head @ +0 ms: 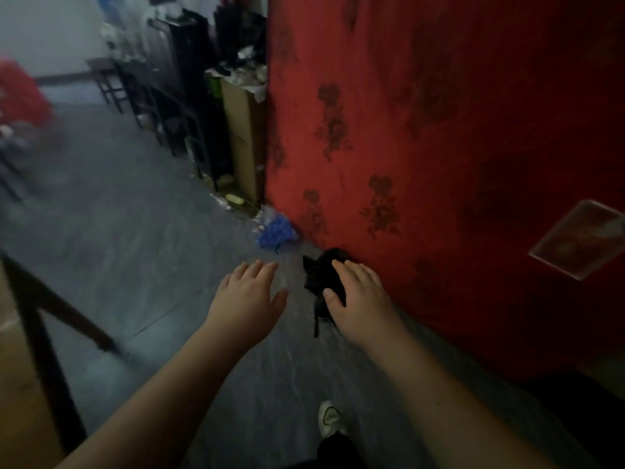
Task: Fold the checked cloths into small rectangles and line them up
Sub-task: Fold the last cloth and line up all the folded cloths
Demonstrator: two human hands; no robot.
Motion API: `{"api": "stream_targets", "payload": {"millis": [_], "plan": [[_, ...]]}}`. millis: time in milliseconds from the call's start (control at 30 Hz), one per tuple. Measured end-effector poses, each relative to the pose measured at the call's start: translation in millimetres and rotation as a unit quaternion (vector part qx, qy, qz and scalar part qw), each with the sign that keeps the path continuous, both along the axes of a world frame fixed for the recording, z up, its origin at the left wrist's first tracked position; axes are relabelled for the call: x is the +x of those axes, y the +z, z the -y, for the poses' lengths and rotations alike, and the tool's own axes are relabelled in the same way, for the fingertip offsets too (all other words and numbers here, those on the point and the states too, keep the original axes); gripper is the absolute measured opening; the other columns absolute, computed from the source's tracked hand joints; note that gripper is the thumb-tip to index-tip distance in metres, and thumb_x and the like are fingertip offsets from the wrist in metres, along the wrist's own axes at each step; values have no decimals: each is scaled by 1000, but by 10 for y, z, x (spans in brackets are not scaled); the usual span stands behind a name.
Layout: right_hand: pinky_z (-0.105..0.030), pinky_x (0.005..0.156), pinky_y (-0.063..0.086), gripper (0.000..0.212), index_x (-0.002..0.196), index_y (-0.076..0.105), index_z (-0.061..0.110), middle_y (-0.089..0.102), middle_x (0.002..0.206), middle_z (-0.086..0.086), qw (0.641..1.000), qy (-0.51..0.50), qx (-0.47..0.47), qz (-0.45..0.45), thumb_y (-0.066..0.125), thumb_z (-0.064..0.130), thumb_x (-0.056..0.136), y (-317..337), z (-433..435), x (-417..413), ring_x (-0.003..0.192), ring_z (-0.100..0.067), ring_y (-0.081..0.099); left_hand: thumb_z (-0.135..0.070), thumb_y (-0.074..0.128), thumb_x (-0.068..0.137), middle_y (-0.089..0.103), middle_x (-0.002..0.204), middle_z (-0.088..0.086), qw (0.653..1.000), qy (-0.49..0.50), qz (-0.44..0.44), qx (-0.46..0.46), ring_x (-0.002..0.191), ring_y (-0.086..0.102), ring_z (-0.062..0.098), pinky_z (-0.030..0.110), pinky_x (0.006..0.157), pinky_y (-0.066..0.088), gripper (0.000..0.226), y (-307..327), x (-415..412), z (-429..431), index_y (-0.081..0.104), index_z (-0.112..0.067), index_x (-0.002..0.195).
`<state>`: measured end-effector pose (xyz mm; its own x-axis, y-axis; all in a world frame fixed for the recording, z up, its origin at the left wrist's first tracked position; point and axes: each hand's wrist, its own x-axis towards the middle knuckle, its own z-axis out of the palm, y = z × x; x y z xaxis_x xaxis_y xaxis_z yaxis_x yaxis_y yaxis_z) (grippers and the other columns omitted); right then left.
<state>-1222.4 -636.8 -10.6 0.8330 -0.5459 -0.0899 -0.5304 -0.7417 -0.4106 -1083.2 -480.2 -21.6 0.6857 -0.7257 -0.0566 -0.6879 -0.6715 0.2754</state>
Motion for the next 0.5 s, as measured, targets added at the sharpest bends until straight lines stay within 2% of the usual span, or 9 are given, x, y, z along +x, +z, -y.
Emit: {"api": "stream_targets", "payload": {"millis": [167,300,400,500], "plan": [[-34,123,13,64,160,28,20,28,166,-5,992,123,-23,1,44,46,104,-58,488,968,152,-24,18,-56,44,100,37,161,4,991,130,-7,9,150,29,27,45,122,26,66,-82,580,181,32,-24,156],[-35,124,12,76,159,31,20,31,164,-7,973,229,-27,6,27,60,93,-88,652,1652,151,-26,22,-56,43,101,33,163,4,969,246,-22,5,152,25,27,43,124,23,66,-88,869,203,29,-24,158],[-37,126,12,81,160,27,22,27,166,-5,952,303,-29,-20,22,64,91,-142,594,2112,153,-25,18,-54,42,101,31,164,3,945,324,-32,12,152,24,25,41,124,21,66,-75,974,68,27,-24,159],[-39,126,12,67,161,23,25,22,167,-2,929,368,-2,-38,37,53,102,-141,351,2495,155,-22,13,-53,44,101,35,162,1,918,394,-36,14,151,27,24,41,124,22,65,-95,1057,-197,29,-24,158]]}}
